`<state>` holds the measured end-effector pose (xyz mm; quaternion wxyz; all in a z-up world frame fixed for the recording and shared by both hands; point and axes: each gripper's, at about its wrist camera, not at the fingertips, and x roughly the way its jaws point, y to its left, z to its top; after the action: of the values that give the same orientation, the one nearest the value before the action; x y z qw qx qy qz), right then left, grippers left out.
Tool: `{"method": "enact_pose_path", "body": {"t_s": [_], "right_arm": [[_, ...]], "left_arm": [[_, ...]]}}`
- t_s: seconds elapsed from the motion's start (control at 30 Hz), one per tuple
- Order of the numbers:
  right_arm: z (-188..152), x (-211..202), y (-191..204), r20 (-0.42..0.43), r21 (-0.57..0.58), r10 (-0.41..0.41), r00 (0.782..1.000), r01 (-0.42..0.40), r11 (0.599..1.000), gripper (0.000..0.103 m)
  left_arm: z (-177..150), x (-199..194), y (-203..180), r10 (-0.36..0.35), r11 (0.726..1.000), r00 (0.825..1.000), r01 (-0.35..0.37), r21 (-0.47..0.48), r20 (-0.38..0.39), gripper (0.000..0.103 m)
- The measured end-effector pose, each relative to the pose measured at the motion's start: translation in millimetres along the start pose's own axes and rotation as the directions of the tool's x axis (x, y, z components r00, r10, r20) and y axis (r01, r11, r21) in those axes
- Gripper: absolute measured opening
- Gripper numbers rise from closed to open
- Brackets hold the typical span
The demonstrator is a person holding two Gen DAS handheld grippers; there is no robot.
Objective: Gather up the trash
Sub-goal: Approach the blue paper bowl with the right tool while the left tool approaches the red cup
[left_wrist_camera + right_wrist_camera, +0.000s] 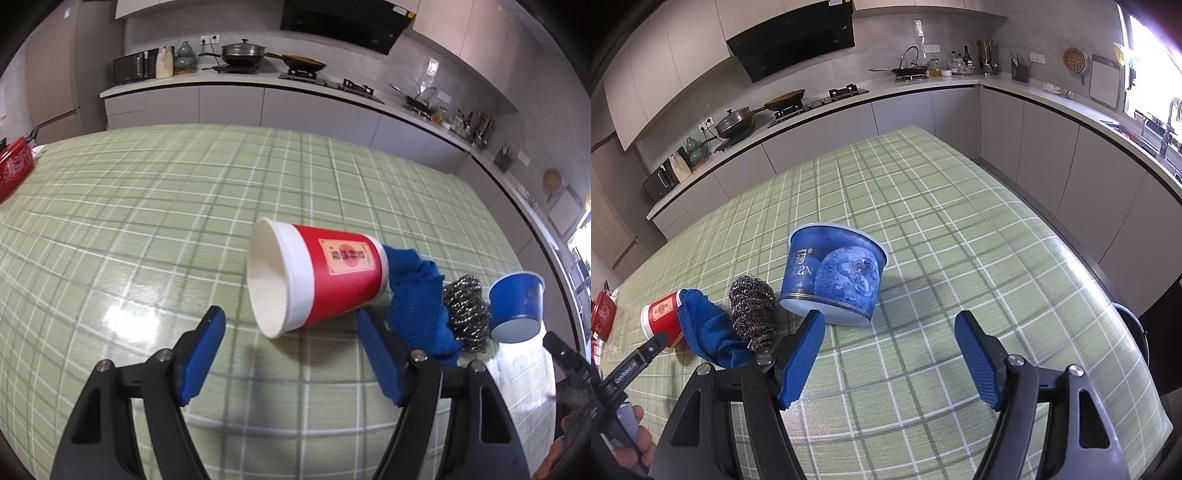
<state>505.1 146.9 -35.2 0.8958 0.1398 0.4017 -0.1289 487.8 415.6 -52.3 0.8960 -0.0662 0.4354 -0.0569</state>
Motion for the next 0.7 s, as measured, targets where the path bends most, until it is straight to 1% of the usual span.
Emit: {"method": "enact_pose_path", "body": {"t_s": [0.13,0.37,0.5,0.63,0.7], "right_arm": [[0.1,-0.4,0.1,0.000,-0.001,-0.009,1.000,0.009,1.000,0.075],[1.4,1.2,-2.8,-0.004,0.007,-0.007,1.000,0.007,1.000,0.075],[1.7,2.5,-2.9,-0.007,0.006,-0.003,1.000,0.003,1.000,0.075],[1.9,5.5,-3.2,-0.010,0.007,0.000,1.000,0.000,1.000,0.075],[1.5,6.1,-3.4,-0.010,0.007,0.001,1.000,-0.001,1.000,0.075]], "left_arm": [[-3.0,2.0,-5.0,-0.025,1.000,1.000,0.025,0.006,-0.014,0.076],[-9.6,-1.3,-21.1,-0.071,0.996,0.997,0.072,0.043,-0.029,0.076],[-15.4,-5.9,-30.8,-0.123,0.990,0.991,0.125,0.057,-0.049,0.076],[-20.1,-15.2,-40.7,-0.183,0.979,0.981,0.188,0.081,-0.060,0.076],[-21.0,-17.2,-45.5,-0.201,0.974,0.977,0.206,0.093,-0.066,0.076]]}}
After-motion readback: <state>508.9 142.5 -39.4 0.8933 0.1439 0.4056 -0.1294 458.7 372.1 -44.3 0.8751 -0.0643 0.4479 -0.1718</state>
